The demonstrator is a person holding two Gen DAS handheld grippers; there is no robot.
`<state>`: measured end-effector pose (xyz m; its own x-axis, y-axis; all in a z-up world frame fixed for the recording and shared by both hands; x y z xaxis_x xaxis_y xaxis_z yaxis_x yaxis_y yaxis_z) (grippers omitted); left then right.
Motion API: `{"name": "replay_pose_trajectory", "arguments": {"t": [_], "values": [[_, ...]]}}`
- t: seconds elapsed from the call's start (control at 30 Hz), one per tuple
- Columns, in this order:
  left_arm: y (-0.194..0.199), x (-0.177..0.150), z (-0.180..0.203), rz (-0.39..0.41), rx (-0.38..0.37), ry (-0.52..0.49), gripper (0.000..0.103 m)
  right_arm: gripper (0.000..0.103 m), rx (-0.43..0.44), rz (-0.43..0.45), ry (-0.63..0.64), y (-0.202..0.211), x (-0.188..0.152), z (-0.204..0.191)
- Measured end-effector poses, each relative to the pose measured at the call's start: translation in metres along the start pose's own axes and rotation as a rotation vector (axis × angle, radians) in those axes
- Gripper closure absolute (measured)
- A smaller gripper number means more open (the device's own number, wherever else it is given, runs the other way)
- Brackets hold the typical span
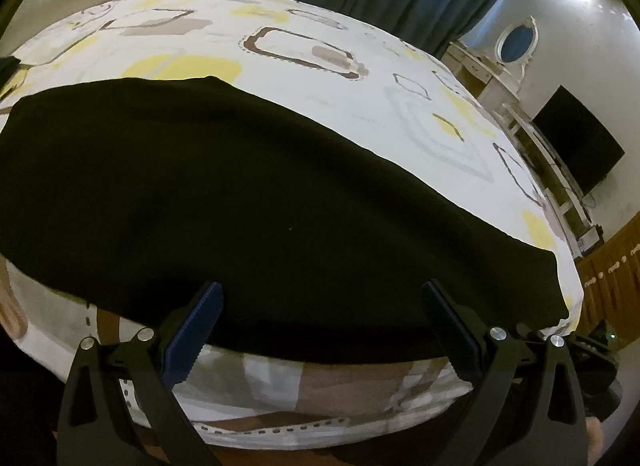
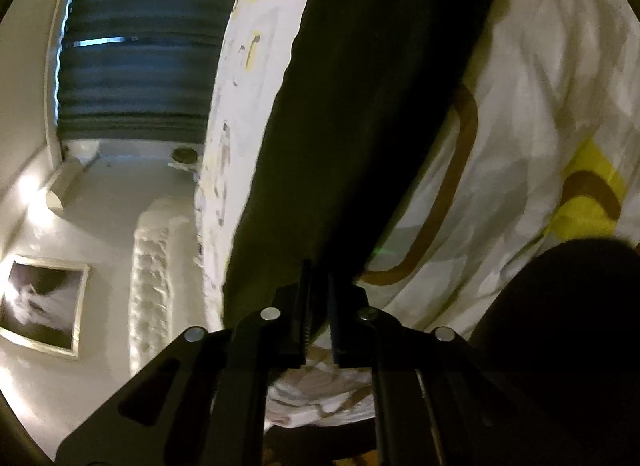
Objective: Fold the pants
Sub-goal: 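Lower the pant leg onto the folded pants with the right gripper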
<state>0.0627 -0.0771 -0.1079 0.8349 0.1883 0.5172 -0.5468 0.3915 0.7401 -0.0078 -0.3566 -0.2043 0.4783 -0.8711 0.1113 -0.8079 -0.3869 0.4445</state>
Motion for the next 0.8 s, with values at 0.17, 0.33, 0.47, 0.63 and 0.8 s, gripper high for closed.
{"name": "replay_pose_trajectory", "arguments": {"t": [0.17,0.33,0.47,0.63,0.8], "values": [[0.000,-0.001,-0.005,0.012,-0.004,-0.021,0.004,0.085,0.078,-0.074,-0.040,-0.016,-0.014,-0.007],[0.007,-0.005,-0.011,0.016,-0.029,-0.038,0.004,0.077,0.099,-0.143,-0.063,-0.041,-0.031,-0.009],[0.016,-0.001,-0.022,0.022,-0.051,0.015,0.004,0.073,0.113,-0.142,-0.070,-0.050,-0.033,-0.010],[0.018,0.003,-0.030,0.024,-0.044,0.040,0.004,0.073,0.073,-0.144,-0.013,-0.053,-0.033,-0.020],[0.020,0.004,-0.039,0.023,-0.107,0.081,0.004,0.096,0.042,-0.153,0.053,-0.052,-0.038,-0.030]]}}
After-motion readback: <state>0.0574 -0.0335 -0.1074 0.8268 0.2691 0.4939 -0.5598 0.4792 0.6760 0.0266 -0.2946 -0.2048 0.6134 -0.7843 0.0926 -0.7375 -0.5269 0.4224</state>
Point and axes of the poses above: each gripper's, at about its wrist camera, not at the fingertips, and y roughly against the way its jaws point, z to its right, x to its top, the point moved 1 cm from there along -y, roughly the way its jaws point, and after that the axes turned 7 degrees about y, right-handed, at the moved point
